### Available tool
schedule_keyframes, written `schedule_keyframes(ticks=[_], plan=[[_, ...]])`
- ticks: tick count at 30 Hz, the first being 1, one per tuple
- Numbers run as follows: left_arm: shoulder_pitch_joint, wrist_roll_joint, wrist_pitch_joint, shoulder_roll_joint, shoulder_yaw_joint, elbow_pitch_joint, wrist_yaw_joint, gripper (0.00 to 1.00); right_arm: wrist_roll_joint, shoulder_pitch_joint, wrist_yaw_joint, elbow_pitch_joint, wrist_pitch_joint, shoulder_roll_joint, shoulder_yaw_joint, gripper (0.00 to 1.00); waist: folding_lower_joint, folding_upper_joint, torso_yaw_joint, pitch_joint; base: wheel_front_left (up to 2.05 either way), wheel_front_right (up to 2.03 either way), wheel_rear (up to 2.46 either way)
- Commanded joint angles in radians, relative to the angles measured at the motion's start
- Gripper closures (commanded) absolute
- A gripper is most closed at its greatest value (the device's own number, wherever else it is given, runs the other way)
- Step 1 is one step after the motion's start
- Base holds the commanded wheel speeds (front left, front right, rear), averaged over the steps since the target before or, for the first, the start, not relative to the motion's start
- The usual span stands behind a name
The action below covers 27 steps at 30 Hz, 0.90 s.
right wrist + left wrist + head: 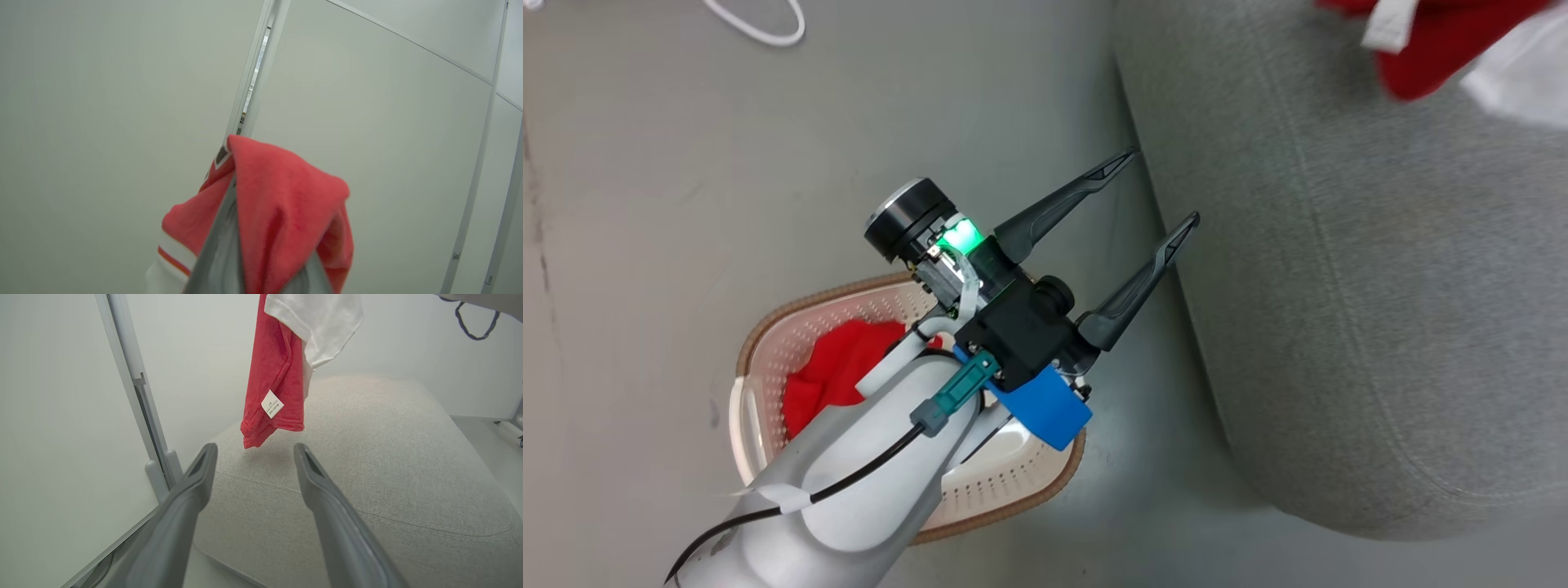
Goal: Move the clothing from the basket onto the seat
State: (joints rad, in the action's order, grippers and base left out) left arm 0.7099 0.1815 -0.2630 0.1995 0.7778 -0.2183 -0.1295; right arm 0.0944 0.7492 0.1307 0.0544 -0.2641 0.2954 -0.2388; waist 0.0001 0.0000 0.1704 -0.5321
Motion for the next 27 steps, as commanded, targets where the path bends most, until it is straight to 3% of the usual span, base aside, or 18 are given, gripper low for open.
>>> schedule_keyframes(ticks=[1, 11, 27], plan=[[0.023, -0.005, -0.003, -0.002, 0.001, 0.004, -0.001, 0.0, -0.006, 0.041, 0.0, -0.015, -0.001, 0.028, -0.028, 1.0, -0.0001, 0.0, -0.046, -0.053, 0.0, 0.0, 0.0], [0.069, -0.008, -0.003, -0.012, 0.001, 0.009, -0.001, 0.0, 0.029, 0.189, 0.0, -0.192, -0.001, 0.136, -0.144, 1.0, -0.0001, 0.0, -0.098, -0.127, 0.0, 0.0, 0.0], [0.072, -0.011, -0.003, -0.016, -0.011, 0.009, -0.001, 0.0, 0.051, 0.093, 0.0, -0.636, -0.001, 0.065, -0.164, 1.0, -0.0001, 0.0, -0.113, -0.143, 0.0, 0.0, 0.0]])
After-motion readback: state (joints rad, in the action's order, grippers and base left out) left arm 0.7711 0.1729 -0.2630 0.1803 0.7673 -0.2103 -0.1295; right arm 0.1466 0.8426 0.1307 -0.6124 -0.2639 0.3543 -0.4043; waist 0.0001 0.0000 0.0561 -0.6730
